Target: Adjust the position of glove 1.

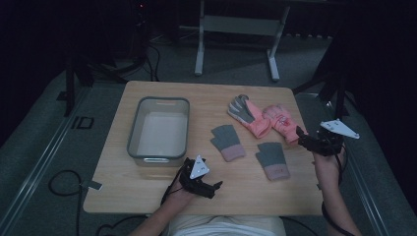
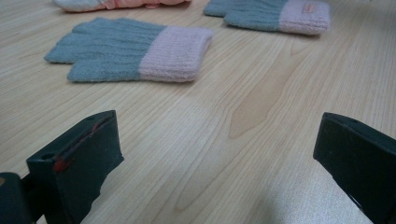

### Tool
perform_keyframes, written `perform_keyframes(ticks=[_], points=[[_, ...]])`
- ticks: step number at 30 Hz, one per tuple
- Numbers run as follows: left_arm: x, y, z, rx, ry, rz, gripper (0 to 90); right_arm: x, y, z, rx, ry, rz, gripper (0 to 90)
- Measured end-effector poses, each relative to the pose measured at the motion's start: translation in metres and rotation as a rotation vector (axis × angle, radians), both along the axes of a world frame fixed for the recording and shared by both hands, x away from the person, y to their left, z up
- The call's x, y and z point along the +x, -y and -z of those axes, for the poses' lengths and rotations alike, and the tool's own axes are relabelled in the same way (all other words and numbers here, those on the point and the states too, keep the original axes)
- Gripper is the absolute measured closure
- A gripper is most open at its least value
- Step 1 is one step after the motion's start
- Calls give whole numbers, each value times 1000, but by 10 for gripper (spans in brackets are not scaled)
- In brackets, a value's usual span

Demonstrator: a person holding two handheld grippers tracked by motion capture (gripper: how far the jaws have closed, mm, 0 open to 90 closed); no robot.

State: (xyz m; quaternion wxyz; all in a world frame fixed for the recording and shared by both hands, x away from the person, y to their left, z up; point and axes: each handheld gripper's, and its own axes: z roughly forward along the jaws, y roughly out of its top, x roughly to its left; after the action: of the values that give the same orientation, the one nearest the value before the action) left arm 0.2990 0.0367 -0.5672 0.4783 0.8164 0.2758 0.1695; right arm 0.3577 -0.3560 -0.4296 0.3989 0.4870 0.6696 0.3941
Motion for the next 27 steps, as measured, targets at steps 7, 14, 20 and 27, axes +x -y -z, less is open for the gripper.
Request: perform_keyframes(ticks=[7, 14, 20, 27], points=[[0, 0, 0, 0, 3, -1, 3, 4, -16, -6, 6, 13, -55, 154], [0, 0, 0, 0, 4, -1, 3, 8, -36, -9, 21, 0, -118, 160], [0, 0, 0, 2, 3, 2, 3, 14, -55, -7, -19, -33, -201, 141], [-1, 0, 0, 5, 4, 5, 3, 24, -78, 0, 8, -77, -326, 136]])
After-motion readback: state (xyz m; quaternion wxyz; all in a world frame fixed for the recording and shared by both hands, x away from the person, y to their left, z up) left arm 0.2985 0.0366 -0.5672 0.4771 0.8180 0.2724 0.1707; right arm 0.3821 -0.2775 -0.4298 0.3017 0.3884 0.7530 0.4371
